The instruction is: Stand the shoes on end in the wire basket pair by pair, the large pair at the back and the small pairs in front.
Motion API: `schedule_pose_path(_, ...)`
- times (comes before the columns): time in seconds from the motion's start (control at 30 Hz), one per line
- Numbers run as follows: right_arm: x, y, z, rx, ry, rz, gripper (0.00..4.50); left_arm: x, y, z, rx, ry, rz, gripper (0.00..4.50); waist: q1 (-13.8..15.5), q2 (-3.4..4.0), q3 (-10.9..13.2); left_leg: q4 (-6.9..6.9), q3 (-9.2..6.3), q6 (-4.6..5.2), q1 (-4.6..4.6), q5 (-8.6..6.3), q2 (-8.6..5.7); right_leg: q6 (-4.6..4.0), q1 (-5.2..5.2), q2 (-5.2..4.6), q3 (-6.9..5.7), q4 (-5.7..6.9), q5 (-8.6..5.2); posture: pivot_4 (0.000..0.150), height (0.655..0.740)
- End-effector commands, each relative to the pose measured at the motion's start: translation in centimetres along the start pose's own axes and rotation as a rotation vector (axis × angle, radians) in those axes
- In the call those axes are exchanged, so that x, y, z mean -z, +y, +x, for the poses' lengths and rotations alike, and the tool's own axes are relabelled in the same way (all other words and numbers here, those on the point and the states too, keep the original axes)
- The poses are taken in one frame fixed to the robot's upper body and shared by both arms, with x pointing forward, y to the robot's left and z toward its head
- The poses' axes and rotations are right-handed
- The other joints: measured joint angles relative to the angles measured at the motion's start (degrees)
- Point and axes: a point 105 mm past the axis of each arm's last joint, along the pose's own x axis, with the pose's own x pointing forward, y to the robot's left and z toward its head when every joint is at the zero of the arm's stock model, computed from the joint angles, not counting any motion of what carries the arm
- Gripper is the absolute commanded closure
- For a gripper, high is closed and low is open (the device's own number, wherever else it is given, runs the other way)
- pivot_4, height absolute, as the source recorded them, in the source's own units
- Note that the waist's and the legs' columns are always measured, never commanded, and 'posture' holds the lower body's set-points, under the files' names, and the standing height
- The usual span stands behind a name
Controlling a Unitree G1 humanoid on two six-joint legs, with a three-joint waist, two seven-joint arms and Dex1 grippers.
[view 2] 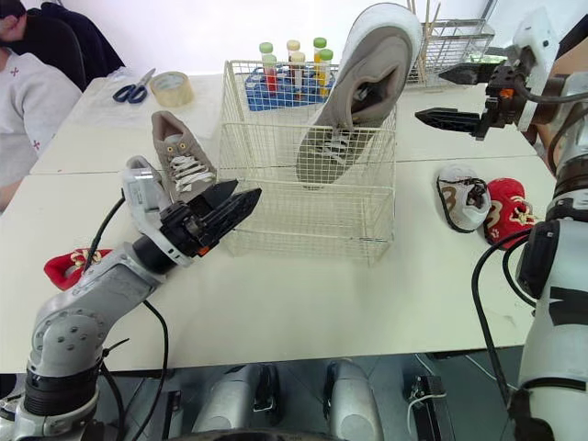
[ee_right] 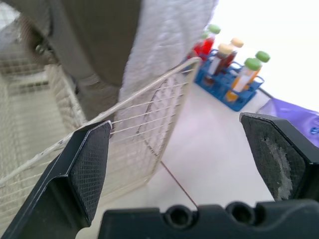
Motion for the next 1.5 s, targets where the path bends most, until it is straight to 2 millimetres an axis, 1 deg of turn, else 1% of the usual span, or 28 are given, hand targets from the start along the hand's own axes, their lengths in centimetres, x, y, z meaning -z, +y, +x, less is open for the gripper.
schedule_pose_path(0.03, -0.7, -1.3, -2.4, 0.114, -0.029, -0.010, 0.05, -1.1, -0.4, -0.7, 0.013, -0.025, 0.024, 0.00, 0.1, 0.00, 0.0, 0.00, 0.00, 0.00, 0.00, 0.00, 0.00, 0.00, 0.00, 0.00, 0.00, 0.00, 0.00, 0.150, 0.7400)
schedule_pose_path(0.07, -0.5, -1.5, -2.8, 0.130, -0.029, 0.002, 0.05, -1.4, -0.5, -0.9, 0.011, -0.025, 0.031, 0.00, 0.1, 0.00, 0.0, 0.00, 0.00, 0.00, -0.01, 0.00, -0.01, 0.00, 0.00, -0.01, 0.00, -0.01, 0.00, 0.150, 0.7400)
schedule_pose_path(0.13, -1.0, -1.3, -3.9, 0.115, -0.088, 0.078, 0.05, -2.9, -0.5, -1.5, -0.012, -0.028, 0.071, 0.00, 0.1, 0.00, 0.0, 0.01, 0.00, 0.00, -0.01, 0.00, -0.01, 0.00, 0.00, -0.02, 0.01, -0.01, 0.00, 0.150, 0.7400)
schedule_pose_path(0.23, -2.5, 0.7, -5.4, -0.025, -0.209, 0.202, 0.05, -6.8, 0.0, -2.9, -0.063, -0.054, 0.098, 0.00, 0.1, 0.01, 0.0, 0.00, -0.07, 0.00, -0.03, 0.00, 0.03, -0.01, -0.02, -0.08, 0.04, 0.00, 0.00, 0.150, 0.7400)
schedule_pose_path(0.3, -3.7, 1.3, -6.2, -0.044, -0.288, 0.225, 0.05, -8.7, 0.1, -3.9, -0.077, -0.072, 0.085, 0.00, 0.1, 0.02, 0.0, -0.03, -0.13, -0.02, -0.03, 0.00, 0.07, -0.02, -0.02, -0.11, 0.03, -0.02, -0.01, 0.150, 0.7400)
schedule_pose_path(0.37, -5.5, 1.7, -7.1, -0.043, -0.413, 0.230, 0.05, -10.7, 1.1, -4.9, -0.139, -0.093, 0.105, 0.00, 0.0, 0.07, 0.0, -0.06, -0.13, -0.02, -0.01, 0.00, 0.05, -0.02, -0.02, -0.16, 0.03, -0.04, -0.01, 0.150, 0.7400)
schedule_pose_path(0.4, -6.5, 1.9, -7.6, -0.040, -0.476, 0.225, 0.05, -11.7, 2.1, -5.4, -0.202, -0.097, 0.133, 0.00, 0.0, 0.07, 0.0, -0.07, -0.11, -0.03, -0.01, -0.01, 0.03, -0.02, -0.02, -0.16, 0.03, -0.04, -0.01, 0.150, 0.7400)
schedule_pose_path(0.43, -7.6, 2.2, -7.9, -0.048, -0.537, 0.215, 0.05, -12.6, 4.1, -6.0, -0.325, -0.083, 0.184, 0.00, 0.1, 0.08, 0.0, -0.08, -0.11, -0.03, 0.00, -0.01, 0.02, -0.02, -0.02, -0.15, 0.03, -0.03, -0.01, 0.150, 0.7400)
schedule_pose_path(0.5, -10.2, 4.3, -7.5, -0.144, -0.617, 0.178, 0.05, -13.8, 8.3, -7.2, -0.519, -0.010, 0.202, 0.00, 0.1, 0.08, 0.0, -0.14, -0.12, -0.07, 0.02, 0.02, 0.00, -0.02, -0.05, -0.04, 0.01, 0.01, -0.01, 0.150, 0.7400)
schedule_pose_path(0.53, -11.1, 5.4, -7.1, -0.196, -0.627, 0.164, 0.05, -14.1, 9.6, -7.7, -0.568, 0.020, 0.189, 0.00, 0.1, 0.09, 0.0, -0.23, -0.12, -0.14, 0.04, 0.07, -0.01, -0.02, -0.08, -0.01, 0.01, 0.04, -0.01, 0.150, 0.7400)
schedule_pose_path(0.57, -11.5, 6.2, -6.9, -0.226, -0.629, 0.159, 0.05, -14.2, 10.3, -7.9, -0.584, 0.038, 0.175, 0.00, 0.1, 0.09, 0.0, -0.33, -0.11, -0.19, 0.05, 0.10, -0.01, -0.02, -0.13, 0.04, -0.01, 0.04, -0.01, 0.150, 0.7400)
schedule_pose_path(0.63, -12.1, 8.9, -5.3, -0.355, -0.546, 0.121, 0.05, -13.8, 12.0, -7.9, -0.593, 0.118, 0.122, 0.00, 0.2, 0.09, 0.0, -0.40, -0.09, -0.20, 0.07, 0.10, -0.01, 0.00, -0.16, 0.06, -0.01, 0.05, -0.02, 0.150, 0.7400)
schedule_pose_path(0.67, -12.4, 10.6, -4.4, -0.444, -0.497, 0.097, 0.05, -13.6, 12.8, -7.7, -0.577, 0.153, 0.075, 0.00, 0.3, 0.08, 0.0, -0.43, -0.06, -0.19, 0.04, 0.10, -0.01, 0.00, -0.20, 0.07, -0.01, 0.02, -0.02, 0.150, 0.7400)
schedule_pose_path(0.7, -12.5, 11.8, -3.8, -0.503, -0.464, 0.082, 0.05, -13.5, 13.3, -7.6, -0.564, 0.176, 0.042, 0.00, 0.3, 0.04, 0.0, -0.43, -0.05, -0.19, 0.02, 0.10, -0.03, 0.00, -0.21, 0.06, -0.01, 0.03, -0.02, 0.150, 0.7400)
schedule_pose_path(0.77, -12.9, 14.6, -2.9, -0.661, -0.407, 0.042, 0.05, -13.2, 14.8, -6.9, -0.563, 0.209, -0.050, 0.00, 0.4, -0.04, 0.0, -0.42, -0.01, -0.18, -0.03, 0.09, -0.05, 0.01, -0.25, 0.08, -0.01, -0.01, -0.03, 0.150, 0.7400)
schedule_pose_path(0.8, -12.8, 15.7, -2.5, -0.717, -0.371, 0.017, 0.05, -13.1, 15.5, -6.6, -0.567, 0.223, -0.083, 0.00, 0.5, -0.08, 0.0, -0.42, -0.01, -0.18, -0.04, 0.09, -0.06, 0.01, -0.25, 0.08, -0.01, 0.00, -0.02, 0.150, 0.7400)
schedule_pose_path(0.87, -12.5, 17.3, -1.9, -0.803, -0.314, -0.016, 0.05, -12.8, 16.3, -6.0, -0.567, 0.255, -0.144, 0.00, 0.5, -0.19, 0.0, -0.42, -0.01, -0.17, -0.05, 0.10, -0.07, 0.02, -0.25, 0.10, -0.01, -0.01, -0.02, 0.150, 0.7400)
schedule_pose_path(0.9, -12.4, 17.8, -1.8, -0.826, -0.299, -0.022, 0.05, -12.7, 16.6, -5.8, -0.565, 0.269, -0.164, 0.00, 0.4, -0.25, 0.1, -0.41, 0.00, -0.17, -0.05, 0.10, -0.08, 0.03, -0.25, 0.09, -0.01, -0.01, -0.03, 0.150, 0.7400)
schedule_pose_path(0.97, -11.6, 19.1, -1.0, -0.878, -0.238, -0.056, 0.05, -12.1, 18.2, -5.3, -0.626, 0.298, -0.172, 0.00, 0.3, -0.35, 0.0, -0.41, 0.03, -0.16, -0.06, 0.10, -0.08, 0.05, -0.25, 0.09, 0.00, -0.03, -0.04, 0.150, 0.7400)
schedule_pose_path(1.03, -10.9, 19.7, -0.4, -0.896, -0.202, -0.077, 0.05, -11.7, 19.3, -4.9, -0.666, 0.324, -0.166, 0.00, 0.3, -0.42, 0.0, -0.41, 0.06, -0.16, -0.05, 0.10, -0.09, 0.07, -0.25, 0.09, 0.00, -0.04, -0.05, 0.150, 0.7400)
schedule_pose_path(1.13, -10.3, 20.0, 0.2, -0.896, -0.195, -0.082, 0.05, -11.2, 19.8, -3.3, -0.656, 0.339, -0.168, 0.00, 0.2, -0.55, 0.1, -0.40, 0.09, -0.16, -0.06, 0.10, -0.08, 0.09, -0.27, 0.09, 0.00, -0.01, -0.06, 0.150, 0.7400)
schedule_pose_path(1.2, -9.8, 20.1, 0.4, -0.885, -0.182, -0.092, 0.05, -11.0, 20.1, -2.7, -0.662, 0.350, -0.158, 0.00, 0.2, -0.73, 0.1, -0.39, 0.09, -0.16, -0.08, 0.10, -0.07, 0.09, -0.28, 0.09, 0.00, -0.01, -0.06, 0.150, 0.7400)
schedule_pose_path(1.37, -9.4, 20.6, 0.3, -0.876, -0.169, -0.101, 0.05, -10.1, 20.5, -0.8, -0.678, 0.394, -0.105, 0.00, 0.2, -0.80, 0.1, -0.39, 0.11, -0.16, -0.11, 0.10, -0.06, 0.11, -0.33, 0.06, 0.01, -0.02, -0.08, 0.150, 0.7400)
schedule_pose_path(1.5, -9.2, 20.6, 0.3, -0.856, -0.155, -0.114, 0.05, -9.1, 21.0, 0.0, -0.718, 0.437, -0.065, 0.00, 0.2, -0.80, 0.1, -0.38, 0.12, -0.15, -0.11, 0.10, -0.05, 0.12, -0.34, 0.06, 0.02, 0.00, -0.08, 0.150, 0.7400)
